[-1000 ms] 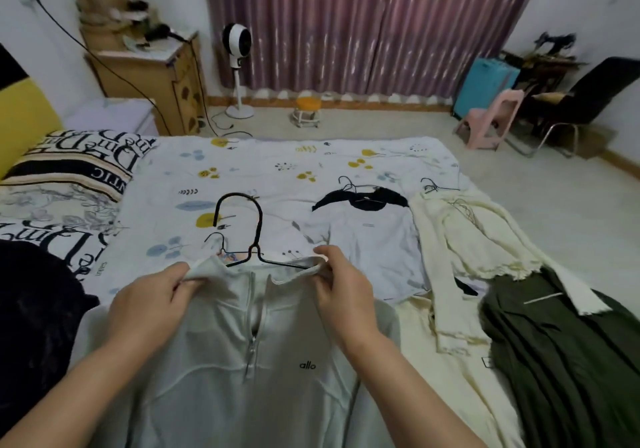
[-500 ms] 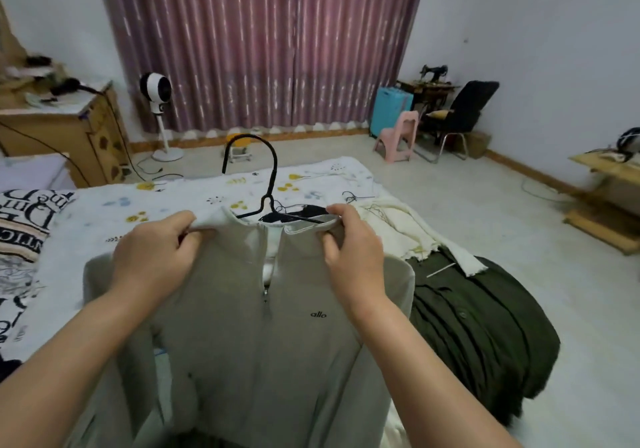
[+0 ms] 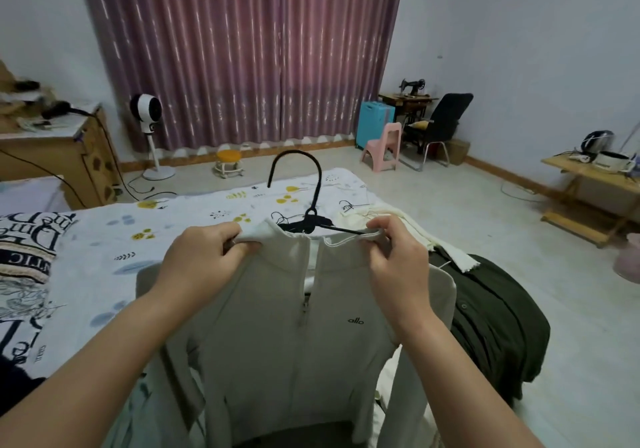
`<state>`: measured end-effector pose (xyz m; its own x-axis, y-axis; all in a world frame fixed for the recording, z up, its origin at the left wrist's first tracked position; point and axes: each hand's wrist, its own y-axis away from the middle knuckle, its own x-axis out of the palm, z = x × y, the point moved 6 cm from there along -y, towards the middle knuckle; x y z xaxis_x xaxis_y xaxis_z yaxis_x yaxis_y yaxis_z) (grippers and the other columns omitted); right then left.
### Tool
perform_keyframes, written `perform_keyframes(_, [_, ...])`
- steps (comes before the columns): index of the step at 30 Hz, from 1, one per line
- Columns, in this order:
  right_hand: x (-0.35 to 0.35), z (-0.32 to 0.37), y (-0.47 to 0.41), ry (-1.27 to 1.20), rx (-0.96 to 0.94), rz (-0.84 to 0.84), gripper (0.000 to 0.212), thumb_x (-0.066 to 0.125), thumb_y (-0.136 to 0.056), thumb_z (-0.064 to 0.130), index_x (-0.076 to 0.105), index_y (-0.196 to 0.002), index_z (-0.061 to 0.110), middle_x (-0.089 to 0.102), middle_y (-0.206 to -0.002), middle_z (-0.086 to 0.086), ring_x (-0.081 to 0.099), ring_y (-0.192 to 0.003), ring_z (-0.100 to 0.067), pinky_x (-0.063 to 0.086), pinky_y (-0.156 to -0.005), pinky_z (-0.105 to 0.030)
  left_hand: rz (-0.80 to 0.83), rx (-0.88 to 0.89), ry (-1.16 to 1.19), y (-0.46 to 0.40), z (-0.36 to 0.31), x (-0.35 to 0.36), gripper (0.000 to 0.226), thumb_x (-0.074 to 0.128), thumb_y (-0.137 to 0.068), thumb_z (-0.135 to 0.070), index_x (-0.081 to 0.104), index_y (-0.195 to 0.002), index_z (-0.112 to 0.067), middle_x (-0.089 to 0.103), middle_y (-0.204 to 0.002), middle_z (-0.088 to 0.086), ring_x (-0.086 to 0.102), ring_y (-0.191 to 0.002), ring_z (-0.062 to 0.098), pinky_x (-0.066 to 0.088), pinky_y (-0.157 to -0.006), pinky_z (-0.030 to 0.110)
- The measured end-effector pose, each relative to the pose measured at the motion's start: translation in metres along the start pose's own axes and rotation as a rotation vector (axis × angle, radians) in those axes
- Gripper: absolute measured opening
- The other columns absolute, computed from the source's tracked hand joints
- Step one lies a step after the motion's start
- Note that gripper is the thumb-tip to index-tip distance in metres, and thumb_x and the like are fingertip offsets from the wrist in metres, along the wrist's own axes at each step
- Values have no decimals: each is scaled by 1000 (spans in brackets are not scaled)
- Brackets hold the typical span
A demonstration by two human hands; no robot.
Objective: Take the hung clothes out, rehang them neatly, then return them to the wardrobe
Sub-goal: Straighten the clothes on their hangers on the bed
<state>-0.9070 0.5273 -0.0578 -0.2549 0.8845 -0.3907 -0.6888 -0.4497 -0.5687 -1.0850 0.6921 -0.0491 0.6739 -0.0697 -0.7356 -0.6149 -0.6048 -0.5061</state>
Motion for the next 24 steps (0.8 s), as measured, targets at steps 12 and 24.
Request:
perform_keyframes(12, [-40, -20, 56, 157, 71, -158, 41, 54, -77, -14, 57, -91, 25, 59, -72, 6, 50, -58, -9, 33, -52, -22, 331, 124, 155, 50, -22, 21, 32, 60, -85, -39, 44, -66, -19, 40, -54, -6, 38, -55, 7, 28, -57, 29])
perform_keyframes(24, [-20, -2, -32, 188, -3, -70, 28, 50, -83, -11, 63, -99, 7, 59, -83, -2, 51, -66, -14, 36, -59, -25, 289, 71, 3, 5, 11, 11, 36, 46, -95, -34, 40, -62, -21, 41, -56, -6, 42, -64, 19, 33, -62, 33])
